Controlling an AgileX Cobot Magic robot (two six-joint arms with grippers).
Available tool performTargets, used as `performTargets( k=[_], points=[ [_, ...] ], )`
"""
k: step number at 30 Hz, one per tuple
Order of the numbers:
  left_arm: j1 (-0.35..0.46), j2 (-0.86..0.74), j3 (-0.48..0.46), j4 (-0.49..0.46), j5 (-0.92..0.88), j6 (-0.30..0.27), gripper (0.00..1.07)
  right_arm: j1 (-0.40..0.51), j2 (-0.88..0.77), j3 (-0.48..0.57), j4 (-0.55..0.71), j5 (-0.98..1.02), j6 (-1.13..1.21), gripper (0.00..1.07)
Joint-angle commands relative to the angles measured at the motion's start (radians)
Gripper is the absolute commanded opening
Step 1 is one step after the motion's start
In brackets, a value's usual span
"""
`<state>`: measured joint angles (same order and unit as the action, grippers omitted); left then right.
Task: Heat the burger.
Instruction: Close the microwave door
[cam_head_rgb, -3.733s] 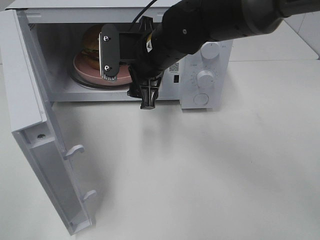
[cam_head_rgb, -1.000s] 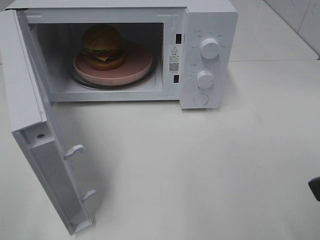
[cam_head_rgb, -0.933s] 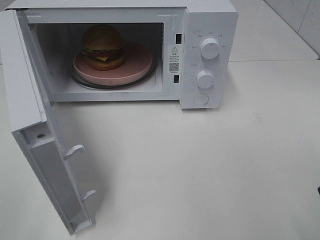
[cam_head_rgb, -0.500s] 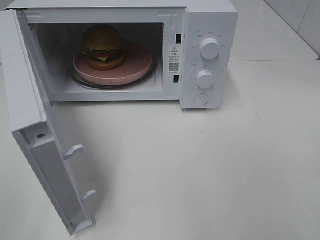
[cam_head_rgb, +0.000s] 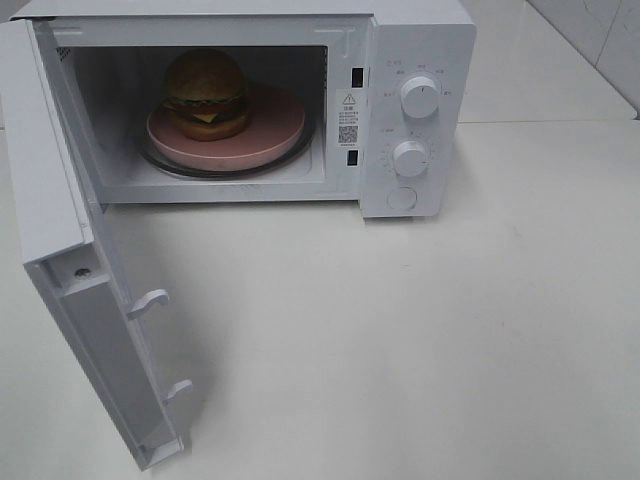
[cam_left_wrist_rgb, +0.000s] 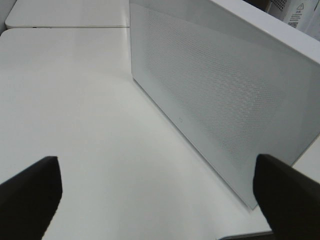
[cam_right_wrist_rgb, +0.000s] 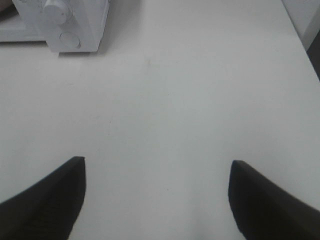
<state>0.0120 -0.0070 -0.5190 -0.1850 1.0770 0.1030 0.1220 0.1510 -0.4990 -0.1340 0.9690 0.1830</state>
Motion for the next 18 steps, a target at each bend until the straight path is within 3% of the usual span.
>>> performTargets(
  k=[1, 11, 18],
  points=[
    [-0.004, -0.015, 0.004, -0.004, -0.01, 0.001, 0.95, -0.015, -0.066, 0.007, 0.012, -0.004, -0.003, 0.76],
    [-0.004, -0.015, 0.004, -0.004, -0.01, 0.001, 0.95, -0.03, -0.185, 0.007, 0.013, -0.004, -0.002, 0.76],
    [-0.004, -0.013, 0.004, -0.001, -0.01, 0.0, 0.95, -0.05, -0.182, 0.007, 0.014, -0.004, -0.003, 0.76]
  ],
)
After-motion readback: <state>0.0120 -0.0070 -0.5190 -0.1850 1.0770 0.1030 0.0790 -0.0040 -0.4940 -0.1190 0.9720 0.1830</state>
